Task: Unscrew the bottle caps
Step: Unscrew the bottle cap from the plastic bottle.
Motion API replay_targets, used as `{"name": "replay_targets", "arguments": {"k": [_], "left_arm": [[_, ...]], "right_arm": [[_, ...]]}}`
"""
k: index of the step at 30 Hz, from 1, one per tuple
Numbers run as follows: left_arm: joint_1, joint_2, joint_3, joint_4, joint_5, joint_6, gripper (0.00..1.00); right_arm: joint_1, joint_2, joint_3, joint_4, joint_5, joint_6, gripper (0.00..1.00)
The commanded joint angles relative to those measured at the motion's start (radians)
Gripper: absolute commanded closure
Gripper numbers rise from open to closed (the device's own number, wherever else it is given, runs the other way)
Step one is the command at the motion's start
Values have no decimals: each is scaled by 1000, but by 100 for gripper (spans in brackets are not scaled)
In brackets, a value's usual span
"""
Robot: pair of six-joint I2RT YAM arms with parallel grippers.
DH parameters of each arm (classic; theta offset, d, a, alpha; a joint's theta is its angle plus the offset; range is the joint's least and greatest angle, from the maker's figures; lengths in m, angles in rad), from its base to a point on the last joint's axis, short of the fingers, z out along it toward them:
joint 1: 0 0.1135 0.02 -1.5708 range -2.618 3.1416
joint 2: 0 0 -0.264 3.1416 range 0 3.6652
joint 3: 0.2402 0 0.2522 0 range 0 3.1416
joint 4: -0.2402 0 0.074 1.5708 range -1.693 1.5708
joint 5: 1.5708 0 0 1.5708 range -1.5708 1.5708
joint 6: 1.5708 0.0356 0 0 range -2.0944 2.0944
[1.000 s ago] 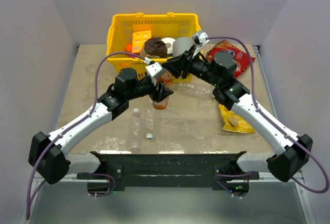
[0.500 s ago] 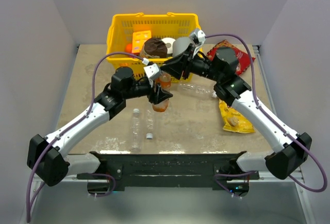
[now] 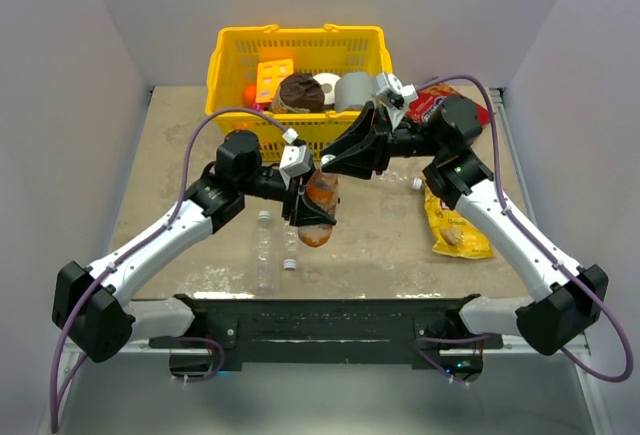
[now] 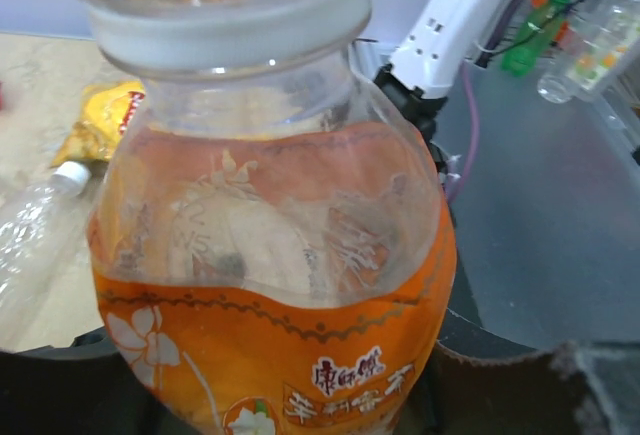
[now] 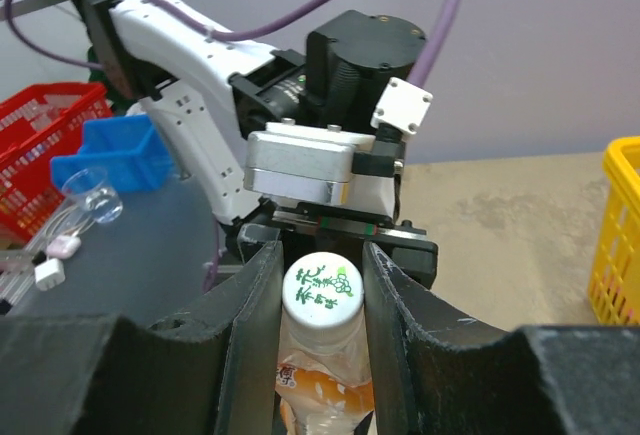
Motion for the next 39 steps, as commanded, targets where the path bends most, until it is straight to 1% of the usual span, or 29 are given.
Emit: {"name": "replay_targets", "arguments": {"k": [1,3,4,6,7,9,10,13,15,17,22,23,24,25,26,28,29,31,33,35,39], "left_arm": [[-32,4,51,78,119,-3,100],[-32,5,49,75,87,-1,100],[-32,5,51,66,75,5,100],[-32,5,52,57,22,11,100],[-32,7,57,37,7,25,100],[-32,7,61,17,-37,25,100],[-32,8,64,5,-48,61,100],[-30,7,65,-2,-90,68,100],[-32,5,65,-3,-123,69,100],[-30,2,61,-2,-165,71,100],[-29,-12,52,6,-263,62,100],[-30,-13,51,9,-319,59,100],[-30,-16,48,11,-350,56,100],[-30,-19,45,12,-385,50,100],[-30,-21,43,15,-463,42,100],[-30,-19,38,14,-551,37,100],[-30,-16,37,11,-644,8,100],[-32,-4,43,-11,-741,-6,100],[-30,-2,42,-12,-757,-12,100],[-30,-2,38,-2,-742,-16,100],[-32,4,35,8,-719,-24,100]], "right_arm": [[14,4,-20,66,-60,22,87],[14,1,-22,66,-48,25,86],[14,0,-20,65,-37,28,80],[10,-9,-28,60,36,21,73],[7,-23,-31,45,59,10,62],[4,-32,-39,40,102,-2,53],[4,-45,-40,39,112,1,45],[-8,-74,-51,37,162,1,36],[-27,-94,-66,39,202,7,33],[-42,-118,-74,30,217,7,28],[-64,-146,-77,-3,254,2,23],[-62,-149,-76,-15,276,-8,22],[-62,-152,-65,-33,318,-16,22],[-61,-152,-56,-85,401,-25,21],[-62,-154,-45,-114,453,-31,21],[-59,-148,-14,-200,536,-36,22],[-53,-149,-7,-220,619,-33,22],[-39,-146,1,-248,679,-30,24],[-32,-137,6,-260,730,-25,26],[-24,-120,9,-257,737,-30,27],[30,-86,30,-248,742,-45,29]]}}
